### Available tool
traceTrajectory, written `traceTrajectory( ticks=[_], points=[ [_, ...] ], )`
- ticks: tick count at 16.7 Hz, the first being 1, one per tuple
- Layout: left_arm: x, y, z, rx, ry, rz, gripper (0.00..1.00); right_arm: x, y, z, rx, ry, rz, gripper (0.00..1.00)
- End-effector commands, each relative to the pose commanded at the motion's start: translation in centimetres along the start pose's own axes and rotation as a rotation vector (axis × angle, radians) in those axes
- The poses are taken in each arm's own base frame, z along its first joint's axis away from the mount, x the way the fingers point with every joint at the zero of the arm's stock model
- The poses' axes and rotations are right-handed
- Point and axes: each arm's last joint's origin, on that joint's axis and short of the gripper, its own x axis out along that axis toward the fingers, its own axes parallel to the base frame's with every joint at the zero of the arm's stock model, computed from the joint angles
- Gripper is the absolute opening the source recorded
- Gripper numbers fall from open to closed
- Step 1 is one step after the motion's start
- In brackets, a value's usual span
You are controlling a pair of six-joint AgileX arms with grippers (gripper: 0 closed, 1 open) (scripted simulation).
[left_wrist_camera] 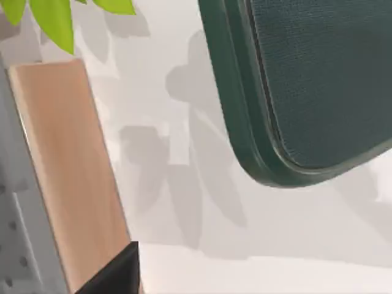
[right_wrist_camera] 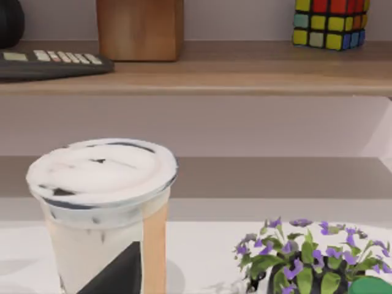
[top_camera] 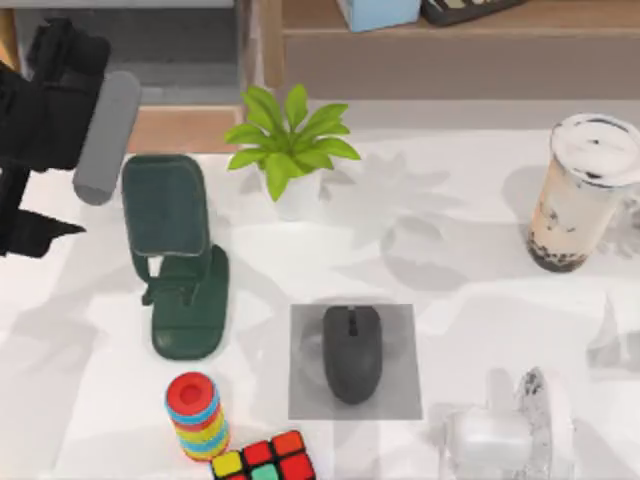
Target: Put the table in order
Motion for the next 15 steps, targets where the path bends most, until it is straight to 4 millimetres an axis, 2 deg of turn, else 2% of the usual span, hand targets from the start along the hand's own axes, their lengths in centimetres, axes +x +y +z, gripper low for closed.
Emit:
traceTrajectory(
  ticks=[2, 5, 8, 10, 12, 15],
  points=[
    [0.2, -2.0, -4.8, -0.297, 0.083, -0.034, 1.00, 0.0, 0.0, 0.0, 0.000, 0.000, 0.000, 1.00],
    [0.8, -6.1, -11.5, -0.744, 0.215, -0.096, 1.00, 0.0, 0.0, 0.0, 0.000, 0.000, 0.000, 1.00],
    [1.2, -10.6, -16.3, -1.129, 0.332, -0.158, 1.00, 0.0, 0.0, 0.0, 0.000, 0.000, 0.000, 1.00],
    [1.5, -13.1, -18.2, -1.313, 0.388, -0.199, 1.00, 0.0, 0.0, 0.0, 0.000, 0.000, 0.000, 1.00],
    [1.7, -14.7, -19.2, -1.423, 0.422, -0.229, 1.00, 0.0, 0.0, 0.0, 0.000, 0.000, 0.000, 1.00],
    [1.8, -15.1, -19.4, -1.451, 0.431, -0.236, 1.00, 0.0, 0.0, 0.0, 0.000, 0.000, 0.000, 1.00]
  ],
)
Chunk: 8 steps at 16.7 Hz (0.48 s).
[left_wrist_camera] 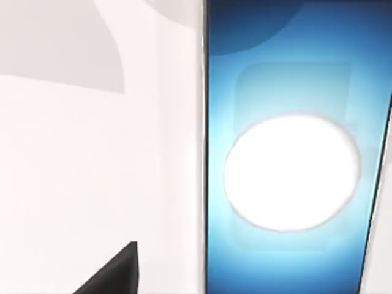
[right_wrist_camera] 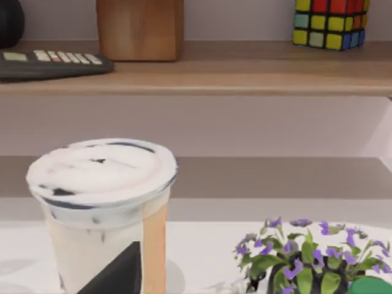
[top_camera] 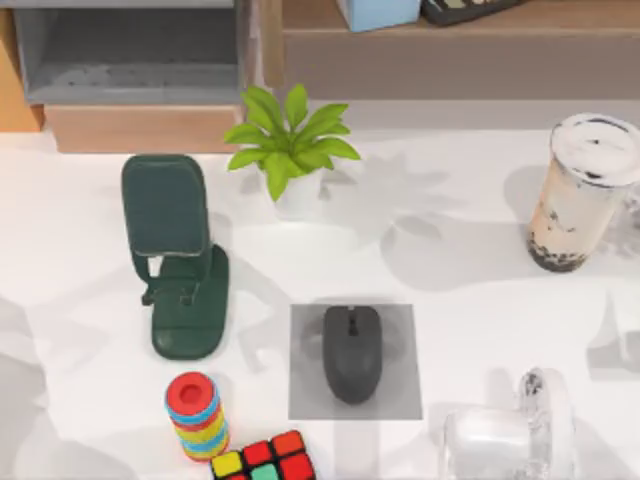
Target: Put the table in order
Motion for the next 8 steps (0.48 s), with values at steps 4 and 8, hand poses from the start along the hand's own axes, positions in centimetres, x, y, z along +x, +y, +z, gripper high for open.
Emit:
traceTrajectory(
  ticks=[4, 8],
  points=[
    [0.0, 0.0, 0.1, 0.004, -0.004, 0.004, 1.00, 0.0, 0.0, 0.0, 0.000, 0.000, 0.000, 1.00],
    [2.7, 0.1, 0.1, -0.001, 0.000, 0.000, 1.00, 0.0, 0.0, 0.0, 0.000, 0.000, 0.000, 1.00]
  ],
)
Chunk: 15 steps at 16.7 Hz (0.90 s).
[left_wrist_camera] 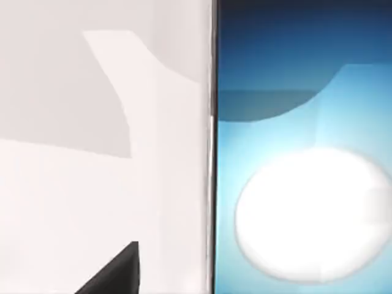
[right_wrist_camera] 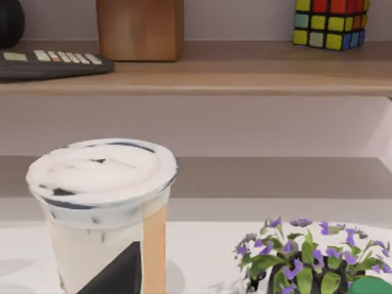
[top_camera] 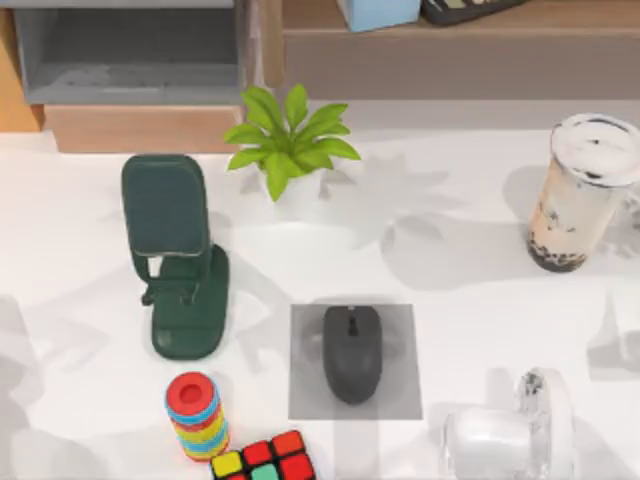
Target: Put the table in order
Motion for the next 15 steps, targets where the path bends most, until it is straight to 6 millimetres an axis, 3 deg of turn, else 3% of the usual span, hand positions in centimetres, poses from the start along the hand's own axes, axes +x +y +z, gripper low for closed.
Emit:
traceTrajectory(
  ticks=[5, 9, 15],
  points=[
    [4.1, -0.1, -0.1, 0.000, -0.001, 0.002, 1.00, 0.0, 0.0, 0.0, 0.000, 0.000, 0.000, 1.00],
    [4.3, -0.1, -0.1, 0.001, 0.000, 0.000, 1.00, 0.0, 0.0, 0.0, 0.000, 0.000, 0.000, 1.00],
    [4.3, -0.1, -0.1, 0.001, 0.000, 0.000, 0.55, 0.0, 0.0, 0.0, 0.000, 0.000, 0.000, 1.00]
  ],
)
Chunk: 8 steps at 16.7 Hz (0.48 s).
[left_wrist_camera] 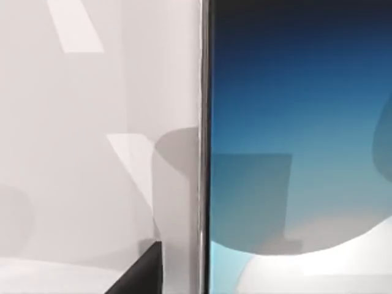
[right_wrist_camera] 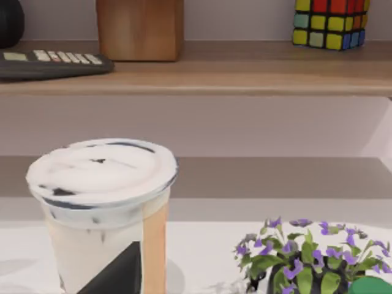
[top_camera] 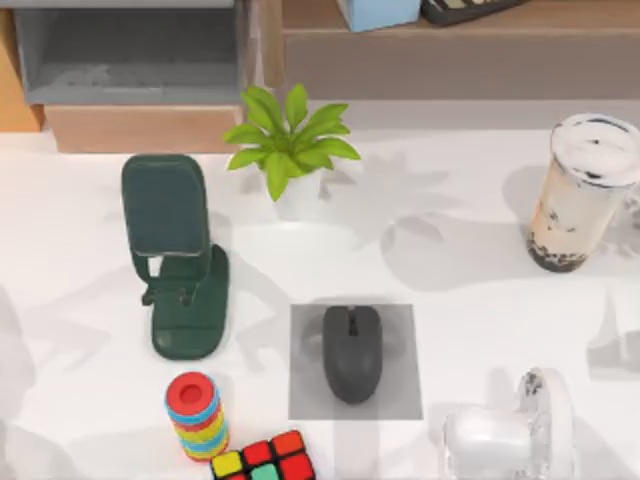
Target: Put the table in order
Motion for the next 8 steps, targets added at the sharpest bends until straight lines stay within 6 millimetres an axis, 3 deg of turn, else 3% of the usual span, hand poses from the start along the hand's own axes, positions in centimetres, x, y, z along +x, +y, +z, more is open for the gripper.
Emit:
traceTrajectory(
  ticks=[7, 8],
  points=[
    [0.00, 0.00, 0.00, 0.000, 0.000, 0.000, 0.02, 0.00, 0.00, 0.00, 0.000, 0.000, 0.000, 1.00],
    [0.00, 0.00, 0.00, 0.000, 0.000, 0.000, 0.00, 0.00, 0.00, 0.00, 0.000, 0.000, 0.000, 1.00]
  ],
)
